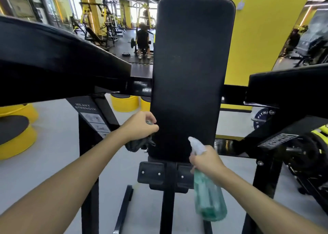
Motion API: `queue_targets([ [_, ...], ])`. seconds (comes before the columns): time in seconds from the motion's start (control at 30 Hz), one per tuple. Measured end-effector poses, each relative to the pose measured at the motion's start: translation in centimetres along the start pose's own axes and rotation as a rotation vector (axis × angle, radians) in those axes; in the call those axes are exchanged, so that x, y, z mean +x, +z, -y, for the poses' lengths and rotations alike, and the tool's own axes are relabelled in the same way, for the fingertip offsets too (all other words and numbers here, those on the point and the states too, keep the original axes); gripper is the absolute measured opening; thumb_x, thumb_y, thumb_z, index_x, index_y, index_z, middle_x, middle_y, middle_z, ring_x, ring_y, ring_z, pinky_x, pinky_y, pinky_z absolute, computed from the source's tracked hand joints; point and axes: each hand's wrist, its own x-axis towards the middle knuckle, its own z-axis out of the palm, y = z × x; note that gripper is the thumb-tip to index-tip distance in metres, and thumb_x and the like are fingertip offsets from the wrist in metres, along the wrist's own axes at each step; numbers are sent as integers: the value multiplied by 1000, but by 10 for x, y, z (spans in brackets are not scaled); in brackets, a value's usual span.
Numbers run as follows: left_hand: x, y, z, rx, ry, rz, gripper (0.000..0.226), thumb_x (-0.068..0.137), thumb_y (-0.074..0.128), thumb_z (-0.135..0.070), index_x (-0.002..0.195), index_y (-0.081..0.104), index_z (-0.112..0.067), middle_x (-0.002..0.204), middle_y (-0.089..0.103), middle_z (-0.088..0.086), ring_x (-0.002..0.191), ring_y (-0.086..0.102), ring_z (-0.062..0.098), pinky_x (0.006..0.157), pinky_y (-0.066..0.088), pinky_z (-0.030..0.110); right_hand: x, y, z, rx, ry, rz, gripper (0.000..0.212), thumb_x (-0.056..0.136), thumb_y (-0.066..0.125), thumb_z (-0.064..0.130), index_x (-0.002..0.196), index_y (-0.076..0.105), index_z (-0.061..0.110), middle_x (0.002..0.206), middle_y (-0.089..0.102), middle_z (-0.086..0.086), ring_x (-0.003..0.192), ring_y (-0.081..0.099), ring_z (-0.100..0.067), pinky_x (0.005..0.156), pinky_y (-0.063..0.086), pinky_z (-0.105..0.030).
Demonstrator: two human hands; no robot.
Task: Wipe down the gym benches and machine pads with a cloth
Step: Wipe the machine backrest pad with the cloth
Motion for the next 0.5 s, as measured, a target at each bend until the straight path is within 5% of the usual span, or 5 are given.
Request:
queue_targets([
  [0.1,-4,-2,4,-78,6,140,24,84,76,-33,105,71,-23,107,71,-2,101,67,16,95,54,36,24,-4,33,287,-99,-11,67,90,53,1,147,39,32,120,62,-10,89,72,-21,72,56,-22],
  [0.2,-4,-4,-2,-142,29,234,55,80,81,-42,127,65,-19,116,70,-9,109,64,6,101,50,28,43,-10,83,406,-275,97,63,85,53,-5,124,52,45,131,58,1,121,56,-10,98,47,-25],
  [0.3,2,-17,-8,-233,62,201,70,71,87,-46,131,62,-22,119,70,-10,108,66,5,101,52,33,64,-11,130,497,-368,150,52,83,51,-6,107,60,39,134,59,2,114,57,-7,88,51,-22],
  [0.37,6,-31,-11,-255,92,182,56,73,88,-34,122,65,-23,110,73,-8,100,69,7,97,54,35,79,-6,156,480,-424,144,52,80,55,-1,117,61,36,129,63,-3,100,61,-8,84,53,-28],
  [0.5,17,-47,-5,-315,80,59,41,70,89,-23,107,71,-23,99,76,-4,93,71,14,94,55,40,107,4,182,322,-519,172,50,85,61,14,126,55,43,113,64,8,103,59,-8,95,47,-29],
])
